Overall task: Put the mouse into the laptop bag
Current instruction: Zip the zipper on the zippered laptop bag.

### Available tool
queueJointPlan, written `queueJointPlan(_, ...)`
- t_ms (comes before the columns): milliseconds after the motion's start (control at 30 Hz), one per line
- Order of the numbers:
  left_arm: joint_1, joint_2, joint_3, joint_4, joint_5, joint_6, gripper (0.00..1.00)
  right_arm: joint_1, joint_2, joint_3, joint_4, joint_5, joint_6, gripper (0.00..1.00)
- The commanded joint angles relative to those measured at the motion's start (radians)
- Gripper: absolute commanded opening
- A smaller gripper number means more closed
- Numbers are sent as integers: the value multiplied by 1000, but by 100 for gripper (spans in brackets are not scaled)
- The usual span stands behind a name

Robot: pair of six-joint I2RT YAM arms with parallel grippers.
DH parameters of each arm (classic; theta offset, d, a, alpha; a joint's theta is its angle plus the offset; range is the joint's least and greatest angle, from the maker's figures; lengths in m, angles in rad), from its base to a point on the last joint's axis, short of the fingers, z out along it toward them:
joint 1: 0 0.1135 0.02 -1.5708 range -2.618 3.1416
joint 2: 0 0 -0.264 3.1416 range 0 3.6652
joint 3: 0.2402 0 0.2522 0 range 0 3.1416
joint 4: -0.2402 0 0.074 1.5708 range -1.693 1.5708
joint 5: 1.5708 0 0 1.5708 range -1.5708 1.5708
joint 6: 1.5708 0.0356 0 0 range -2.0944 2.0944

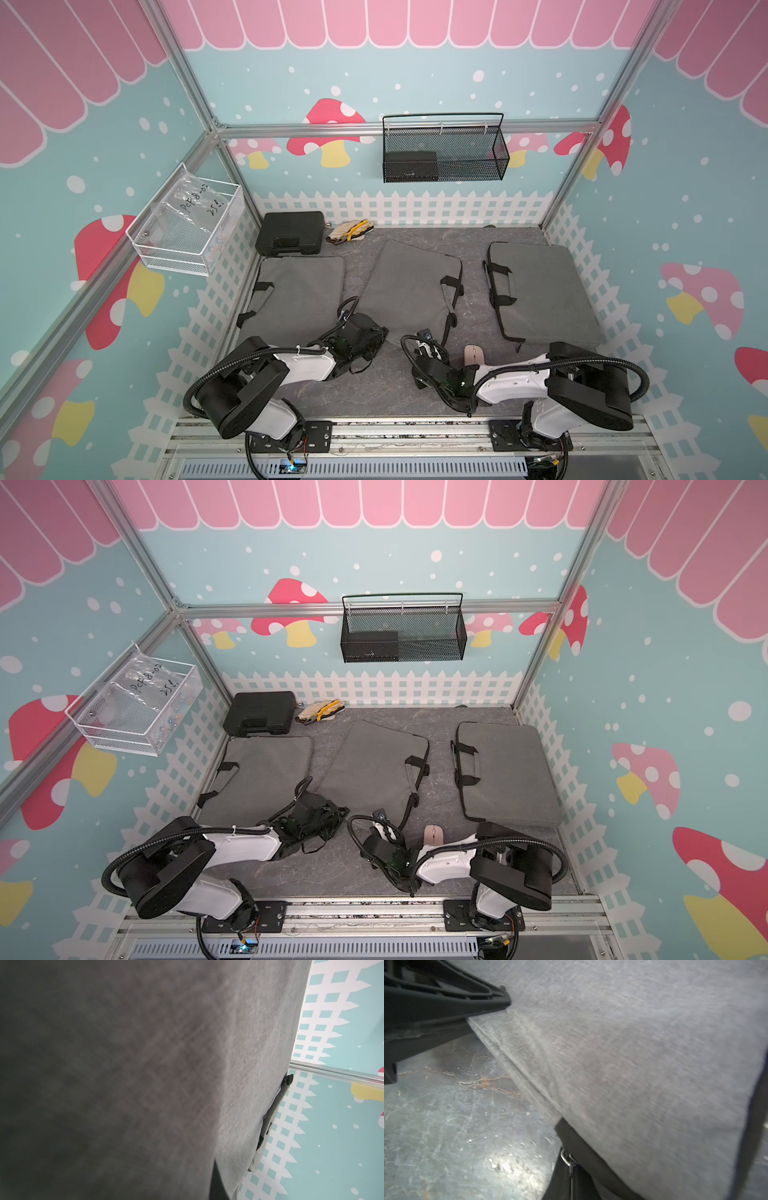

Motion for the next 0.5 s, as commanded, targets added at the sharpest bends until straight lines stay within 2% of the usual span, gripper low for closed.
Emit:
queueJointPlan(0, 5, 17, 28, -62, -16, 28, 0, -45, -42, -61, -35, 10, 14, 0)
queueJointPlan(267, 22, 14, 19, -22, 15, 43, 0, -213, -143, -164, -37, -63, 5, 0)
queueJointPlan(467, 25, -1, 12, -36, 19, 53, 0, -255, -246, -207, -75, -38, 15, 0)
